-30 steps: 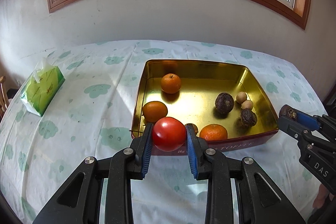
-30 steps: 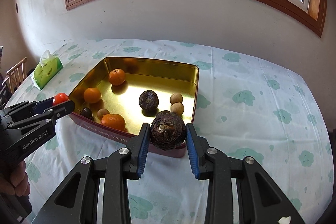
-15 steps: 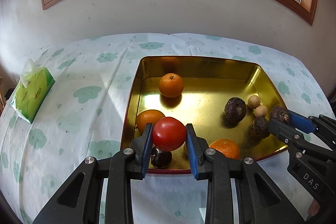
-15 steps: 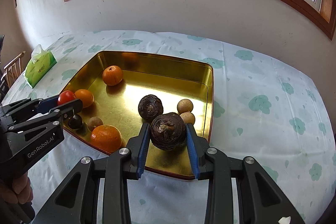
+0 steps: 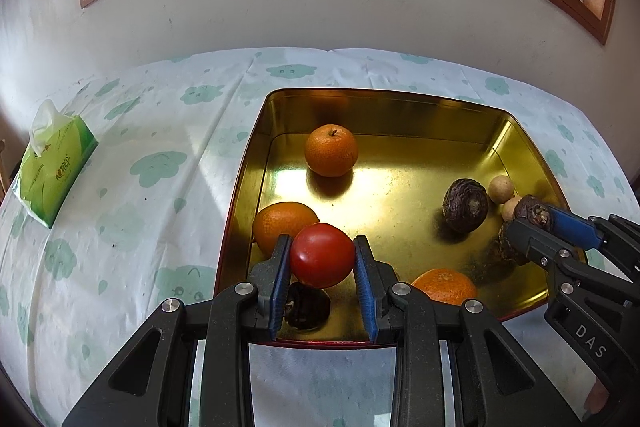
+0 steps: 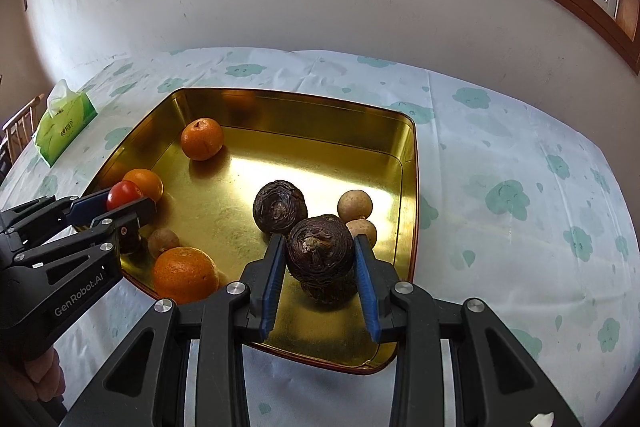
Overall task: Organize fruits
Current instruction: 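Open both grippers to drop the tomato and brown fruit into the tin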
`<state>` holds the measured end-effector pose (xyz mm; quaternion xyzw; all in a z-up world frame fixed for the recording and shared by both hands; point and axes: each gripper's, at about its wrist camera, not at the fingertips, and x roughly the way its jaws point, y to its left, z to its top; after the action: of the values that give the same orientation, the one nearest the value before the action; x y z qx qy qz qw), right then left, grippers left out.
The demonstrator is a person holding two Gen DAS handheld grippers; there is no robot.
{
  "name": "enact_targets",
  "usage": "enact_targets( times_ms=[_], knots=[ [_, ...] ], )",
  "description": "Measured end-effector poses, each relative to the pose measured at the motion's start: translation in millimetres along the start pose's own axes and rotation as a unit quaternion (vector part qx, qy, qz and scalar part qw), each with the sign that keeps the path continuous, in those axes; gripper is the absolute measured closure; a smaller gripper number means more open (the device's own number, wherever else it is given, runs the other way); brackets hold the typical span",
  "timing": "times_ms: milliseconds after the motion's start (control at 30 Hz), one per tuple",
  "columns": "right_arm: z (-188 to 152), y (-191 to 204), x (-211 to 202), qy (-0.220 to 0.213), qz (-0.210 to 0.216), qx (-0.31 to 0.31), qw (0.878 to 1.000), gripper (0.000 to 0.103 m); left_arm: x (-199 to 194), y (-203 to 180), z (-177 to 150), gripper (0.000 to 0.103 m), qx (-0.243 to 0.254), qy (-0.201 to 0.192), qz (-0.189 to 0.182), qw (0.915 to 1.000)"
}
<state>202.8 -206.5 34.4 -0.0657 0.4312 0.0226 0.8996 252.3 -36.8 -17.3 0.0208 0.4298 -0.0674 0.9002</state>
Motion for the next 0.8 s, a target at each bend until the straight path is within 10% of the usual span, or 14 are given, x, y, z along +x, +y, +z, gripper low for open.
enact_targets(
  times_ms=[800],
  knots=[
    [2.0, 9.0, -5.8, -0.01, -0.002, -0.006, 1.0, 0.061, -3.2, -3.7, -3.1, 0.07, 0.009, 0.001, 0.012, 0.9999]
  ],
)
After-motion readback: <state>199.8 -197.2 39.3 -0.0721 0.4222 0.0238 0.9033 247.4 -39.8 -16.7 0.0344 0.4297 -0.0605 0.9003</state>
